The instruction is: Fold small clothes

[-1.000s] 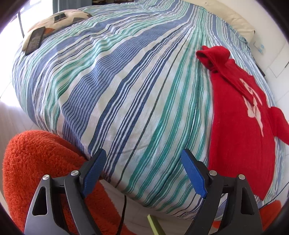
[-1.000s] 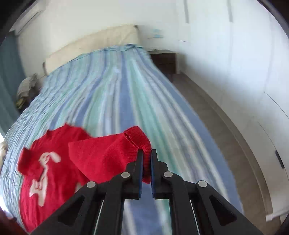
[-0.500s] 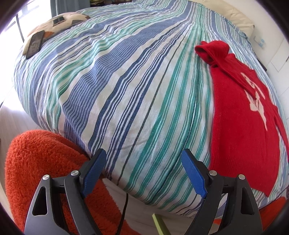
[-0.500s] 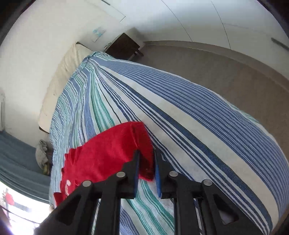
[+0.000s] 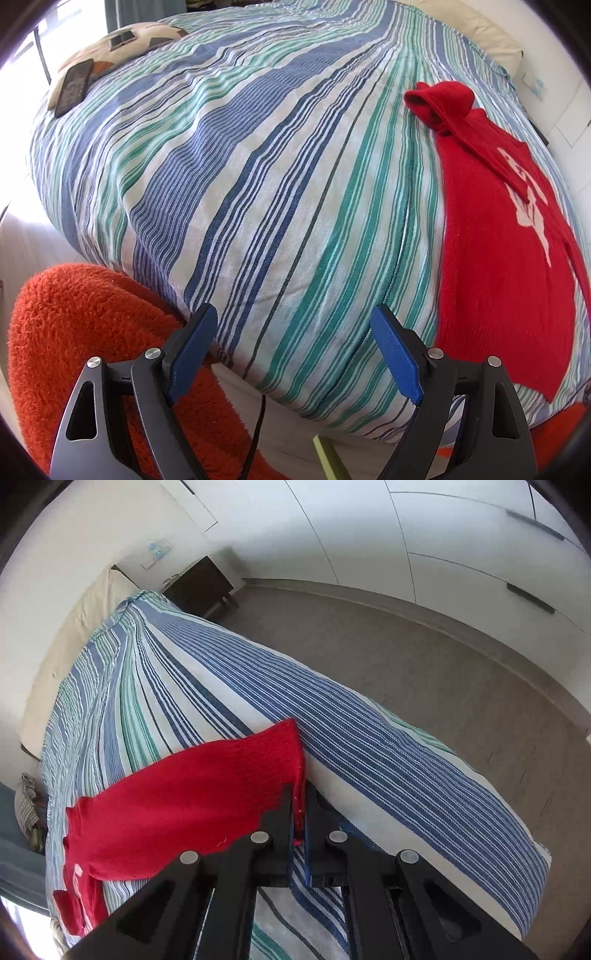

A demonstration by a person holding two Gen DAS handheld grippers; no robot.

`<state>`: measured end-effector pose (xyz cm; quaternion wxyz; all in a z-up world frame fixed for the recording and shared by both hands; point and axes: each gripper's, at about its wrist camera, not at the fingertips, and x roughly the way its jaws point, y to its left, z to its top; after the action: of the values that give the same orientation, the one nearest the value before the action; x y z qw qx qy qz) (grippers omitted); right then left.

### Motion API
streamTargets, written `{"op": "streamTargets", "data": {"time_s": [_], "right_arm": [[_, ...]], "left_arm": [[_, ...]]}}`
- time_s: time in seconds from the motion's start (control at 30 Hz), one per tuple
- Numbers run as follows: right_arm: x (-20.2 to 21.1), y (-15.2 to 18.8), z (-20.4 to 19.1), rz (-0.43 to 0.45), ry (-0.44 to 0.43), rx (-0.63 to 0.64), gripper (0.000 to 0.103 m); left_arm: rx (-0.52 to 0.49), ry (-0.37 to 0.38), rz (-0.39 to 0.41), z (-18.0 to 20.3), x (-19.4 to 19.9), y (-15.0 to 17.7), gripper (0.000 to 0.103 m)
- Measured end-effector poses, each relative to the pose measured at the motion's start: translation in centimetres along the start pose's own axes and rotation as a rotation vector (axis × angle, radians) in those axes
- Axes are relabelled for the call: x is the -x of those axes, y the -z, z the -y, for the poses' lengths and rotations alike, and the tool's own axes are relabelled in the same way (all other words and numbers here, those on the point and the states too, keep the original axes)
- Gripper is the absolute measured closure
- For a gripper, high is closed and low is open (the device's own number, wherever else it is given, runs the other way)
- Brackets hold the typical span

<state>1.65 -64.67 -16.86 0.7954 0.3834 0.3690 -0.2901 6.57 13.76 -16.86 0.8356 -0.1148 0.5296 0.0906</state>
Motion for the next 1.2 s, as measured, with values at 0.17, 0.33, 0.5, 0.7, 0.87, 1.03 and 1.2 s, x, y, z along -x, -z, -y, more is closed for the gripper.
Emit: {"op": "streamTargets", "data": {"time_s": [0.17, 0.33, 0.5, 0.7, 0.87, 1.03, 1.2], "right_arm": [[0.0, -0.2, 0.2, -0.012, -0.016, 0.000, 0.099], [3.7, -0.2, -0.3, 0.049, 0.006, 0.032, 0.055], [10.1, 2.7, -4.0, 0.119, -0.064, 0.254, 0.054], [13.9, 9.8, -7.1, 0.094, -0.196, 0.385, 0.042], [15.7, 12.6, -7.9, 0.156, -0.188, 0.451, 0.041], [15.3, 12.8, -8.2, 0.161, -0.151, 0.466, 0.041], [14.8, 12.6, -8.3, 0.146, -0.138, 0.472, 0.041]], "left_arm": [[-0.028, -0.016, -0.002, 0.5, 0.3, 0.0, 0.017], [-0.146, 0.008, 0.123, 3.8, 5.7, -2.1, 0.019], [-0.493, 0.137, 0.305, 14.3, 10.7, -7.3, 0.008], [-1.011, 0.190, 0.156, 28.0, 2.7, -9.7, 0.008], [-1.195, 0.079, 0.095, 32.6, -4.6, -9.5, 0.023], [-1.036, 0.141, 0.049, 33.4, -8.0, -11.2, 0.101], [-0.640, 0.239, 0.143, 26.9, -4.7, -16.6, 0.101]]}}
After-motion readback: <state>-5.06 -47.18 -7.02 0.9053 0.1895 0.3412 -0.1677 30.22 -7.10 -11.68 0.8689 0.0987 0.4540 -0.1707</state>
